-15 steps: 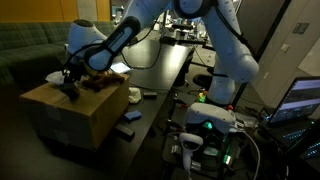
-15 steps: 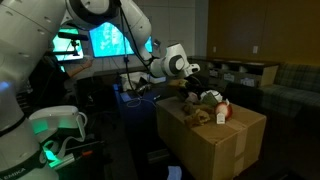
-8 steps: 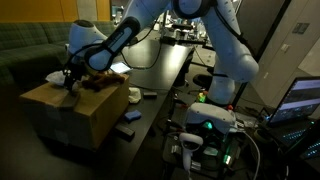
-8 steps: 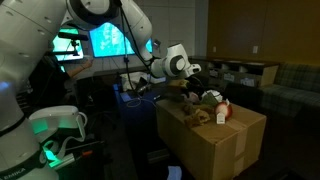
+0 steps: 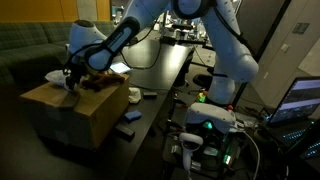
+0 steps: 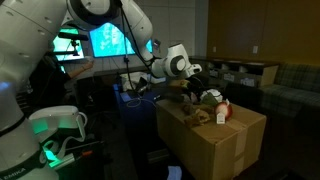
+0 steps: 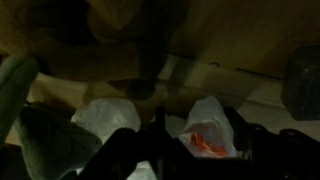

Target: Put the white towel on the table, then the moose on the box, then the duster on the table, then the turnip plushie on the box, then the plastic on the table, then the blue sponge on the box, then the duster from the box to the table, lastly, the other duster from the table to the box

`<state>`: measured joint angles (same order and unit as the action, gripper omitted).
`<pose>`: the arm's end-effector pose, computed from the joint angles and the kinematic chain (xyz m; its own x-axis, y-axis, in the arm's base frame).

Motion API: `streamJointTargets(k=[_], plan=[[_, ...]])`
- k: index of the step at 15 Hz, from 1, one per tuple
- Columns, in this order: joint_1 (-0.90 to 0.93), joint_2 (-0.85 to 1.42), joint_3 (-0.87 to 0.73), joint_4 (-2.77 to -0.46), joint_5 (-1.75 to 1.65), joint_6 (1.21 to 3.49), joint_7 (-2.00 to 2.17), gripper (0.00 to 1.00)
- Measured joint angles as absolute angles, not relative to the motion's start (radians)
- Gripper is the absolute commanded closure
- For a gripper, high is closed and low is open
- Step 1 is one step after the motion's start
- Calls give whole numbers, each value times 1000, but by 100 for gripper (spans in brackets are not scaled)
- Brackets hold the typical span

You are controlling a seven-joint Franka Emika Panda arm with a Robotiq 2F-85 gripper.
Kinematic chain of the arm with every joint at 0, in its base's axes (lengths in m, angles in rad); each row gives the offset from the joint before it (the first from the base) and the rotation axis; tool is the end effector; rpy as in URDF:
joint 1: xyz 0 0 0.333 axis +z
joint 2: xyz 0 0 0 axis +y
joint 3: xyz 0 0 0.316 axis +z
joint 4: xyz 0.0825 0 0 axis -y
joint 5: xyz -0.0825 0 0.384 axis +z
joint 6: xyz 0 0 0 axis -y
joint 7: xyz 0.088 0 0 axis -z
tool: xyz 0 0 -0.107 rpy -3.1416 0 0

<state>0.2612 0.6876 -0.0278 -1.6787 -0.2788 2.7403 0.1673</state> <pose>0.6894 0.1779 0.2398 0.8762 0.3132 0.3663 0.2763 -0.9492 0.1507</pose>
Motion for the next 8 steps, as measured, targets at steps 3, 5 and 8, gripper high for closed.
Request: streamJointTargets(k=[3, 5, 8], plan=[[259, 698, -27, -1670, -271, 2740, 158, 91], [257, 707, -27, -1664, -266, 2740, 150, 100], [256, 711, -27, -1658, -264, 2740, 142, 100]])
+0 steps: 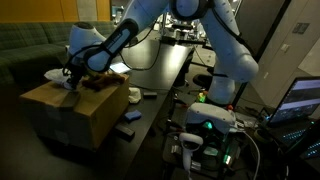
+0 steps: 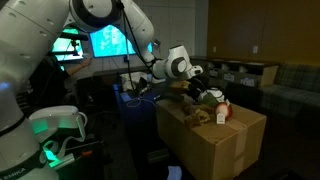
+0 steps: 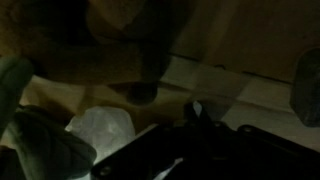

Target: Put the white towel on the table, then the moose on the box, then the duster on the table, then the turnip plushie on the box, then the plastic on the table, then the blue sponge on the box, then the duster from the box to the table, lastly, the other duster from the table to the box

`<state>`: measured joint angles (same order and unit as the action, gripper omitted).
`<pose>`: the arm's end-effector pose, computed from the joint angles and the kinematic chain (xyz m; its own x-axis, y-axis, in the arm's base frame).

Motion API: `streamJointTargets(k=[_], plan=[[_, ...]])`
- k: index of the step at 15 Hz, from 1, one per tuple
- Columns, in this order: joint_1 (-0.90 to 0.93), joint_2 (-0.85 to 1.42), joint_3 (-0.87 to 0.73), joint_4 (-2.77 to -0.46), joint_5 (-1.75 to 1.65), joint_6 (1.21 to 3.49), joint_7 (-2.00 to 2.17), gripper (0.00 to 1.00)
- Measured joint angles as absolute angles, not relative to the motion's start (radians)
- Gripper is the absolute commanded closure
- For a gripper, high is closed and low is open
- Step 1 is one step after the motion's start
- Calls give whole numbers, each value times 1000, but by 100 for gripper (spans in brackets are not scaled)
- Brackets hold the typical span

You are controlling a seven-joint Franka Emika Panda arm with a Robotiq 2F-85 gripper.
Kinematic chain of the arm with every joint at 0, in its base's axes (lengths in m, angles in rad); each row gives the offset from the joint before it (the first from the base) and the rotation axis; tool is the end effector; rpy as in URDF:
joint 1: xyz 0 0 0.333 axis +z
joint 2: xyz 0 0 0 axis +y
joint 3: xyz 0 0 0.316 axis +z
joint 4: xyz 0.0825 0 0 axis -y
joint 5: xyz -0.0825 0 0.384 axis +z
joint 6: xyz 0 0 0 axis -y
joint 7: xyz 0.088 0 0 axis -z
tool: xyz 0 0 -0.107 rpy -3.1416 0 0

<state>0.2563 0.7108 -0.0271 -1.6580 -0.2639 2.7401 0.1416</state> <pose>0.6939 0.1754 0.2326 0.8754 0.3212 0.3612 0.2856 -0.9466 0.1497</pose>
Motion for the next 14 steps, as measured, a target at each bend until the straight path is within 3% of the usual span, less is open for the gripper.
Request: streamJointTargets(k=[14], plan=[[303, 536, -15, -1761, -292, 2799, 93, 100]])
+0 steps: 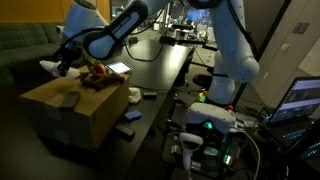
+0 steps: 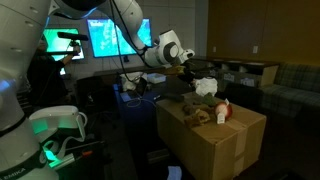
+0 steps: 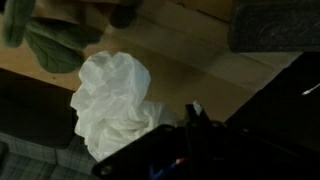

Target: Put the white towel on the table, then the moose on the box, then the duster on the table, then the turnip plushie on the box, then the plastic on the table, then the blue sponge on the box, then the duster from the box to the table, lastly, the other duster from the table to the box

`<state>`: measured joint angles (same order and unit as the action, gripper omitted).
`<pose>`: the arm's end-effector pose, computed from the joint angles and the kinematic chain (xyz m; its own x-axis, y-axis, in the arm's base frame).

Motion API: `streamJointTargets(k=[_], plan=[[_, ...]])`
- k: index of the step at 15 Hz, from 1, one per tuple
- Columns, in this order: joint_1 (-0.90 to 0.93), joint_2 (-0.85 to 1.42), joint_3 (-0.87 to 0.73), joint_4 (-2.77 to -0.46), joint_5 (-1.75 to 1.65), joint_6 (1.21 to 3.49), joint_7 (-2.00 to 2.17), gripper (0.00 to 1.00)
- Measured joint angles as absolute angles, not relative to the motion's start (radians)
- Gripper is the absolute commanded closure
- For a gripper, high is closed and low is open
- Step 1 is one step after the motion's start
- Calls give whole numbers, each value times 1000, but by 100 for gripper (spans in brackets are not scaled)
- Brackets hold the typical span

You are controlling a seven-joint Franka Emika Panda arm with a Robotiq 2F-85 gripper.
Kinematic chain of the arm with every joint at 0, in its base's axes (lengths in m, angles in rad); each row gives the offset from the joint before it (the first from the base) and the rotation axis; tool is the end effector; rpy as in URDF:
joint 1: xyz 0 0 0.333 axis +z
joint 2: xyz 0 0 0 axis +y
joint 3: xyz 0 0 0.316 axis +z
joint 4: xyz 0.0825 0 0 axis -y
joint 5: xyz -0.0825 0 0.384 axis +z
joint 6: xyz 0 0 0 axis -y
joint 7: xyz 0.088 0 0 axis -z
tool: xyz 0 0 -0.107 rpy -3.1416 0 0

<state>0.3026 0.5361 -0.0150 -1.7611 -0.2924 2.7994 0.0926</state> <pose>0.6684 0.2133 0.3162 0.7750 0.4245 0.4681 0.3865 -0.9045 0.1803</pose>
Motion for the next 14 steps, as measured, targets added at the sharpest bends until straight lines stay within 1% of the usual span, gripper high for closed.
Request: streamJointTargets(k=[7, 14], plan=[[278, 349, 52, -1947, -274, 2819, 27, 100], [136, 127, 178, -2214, -19, 2760, -231, 100]])
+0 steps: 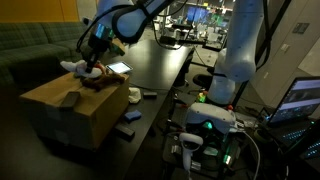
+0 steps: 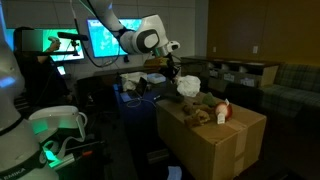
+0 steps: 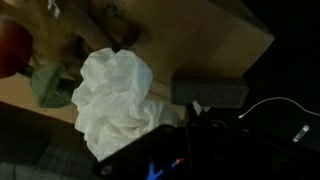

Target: Put the white towel on the table, then the moose on the box, then the duster on the table, then the turnip plushie on the box, then the plastic on the table, then the blue sponge on the box, then the duster from the box to the table, lastly, the other duster from the table to the box

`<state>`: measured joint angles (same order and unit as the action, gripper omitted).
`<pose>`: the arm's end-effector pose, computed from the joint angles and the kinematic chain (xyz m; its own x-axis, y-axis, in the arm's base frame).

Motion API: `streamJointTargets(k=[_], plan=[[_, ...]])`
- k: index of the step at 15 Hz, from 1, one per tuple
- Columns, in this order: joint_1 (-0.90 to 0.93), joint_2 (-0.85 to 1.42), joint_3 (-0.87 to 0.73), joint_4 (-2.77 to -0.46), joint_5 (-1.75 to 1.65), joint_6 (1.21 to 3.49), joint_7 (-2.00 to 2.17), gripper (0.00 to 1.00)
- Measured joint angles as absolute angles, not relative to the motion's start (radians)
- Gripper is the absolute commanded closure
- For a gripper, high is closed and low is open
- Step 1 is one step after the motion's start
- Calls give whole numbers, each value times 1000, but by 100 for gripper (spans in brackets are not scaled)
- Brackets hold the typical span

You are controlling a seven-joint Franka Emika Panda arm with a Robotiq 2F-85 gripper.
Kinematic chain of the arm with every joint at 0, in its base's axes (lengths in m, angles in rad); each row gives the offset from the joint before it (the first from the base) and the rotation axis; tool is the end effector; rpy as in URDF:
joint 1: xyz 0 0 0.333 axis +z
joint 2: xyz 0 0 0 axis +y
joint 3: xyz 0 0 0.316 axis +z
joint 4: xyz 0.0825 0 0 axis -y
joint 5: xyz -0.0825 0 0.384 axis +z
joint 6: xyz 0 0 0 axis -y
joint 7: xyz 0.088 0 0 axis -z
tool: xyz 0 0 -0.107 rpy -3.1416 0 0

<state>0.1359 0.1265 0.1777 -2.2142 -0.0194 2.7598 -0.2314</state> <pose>0.5507 0.1778 0.3672 0.7692 0.4983 0.3999 0.5100 -0.8559 0.0857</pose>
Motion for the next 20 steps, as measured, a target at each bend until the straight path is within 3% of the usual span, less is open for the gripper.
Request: streamJointTargets(k=[11, 20], plan=[[103, -159, 68, -2545, 158, 2555, -489, 100], [91, -176, -43, -2698, 140, 2472, -508, 100]])
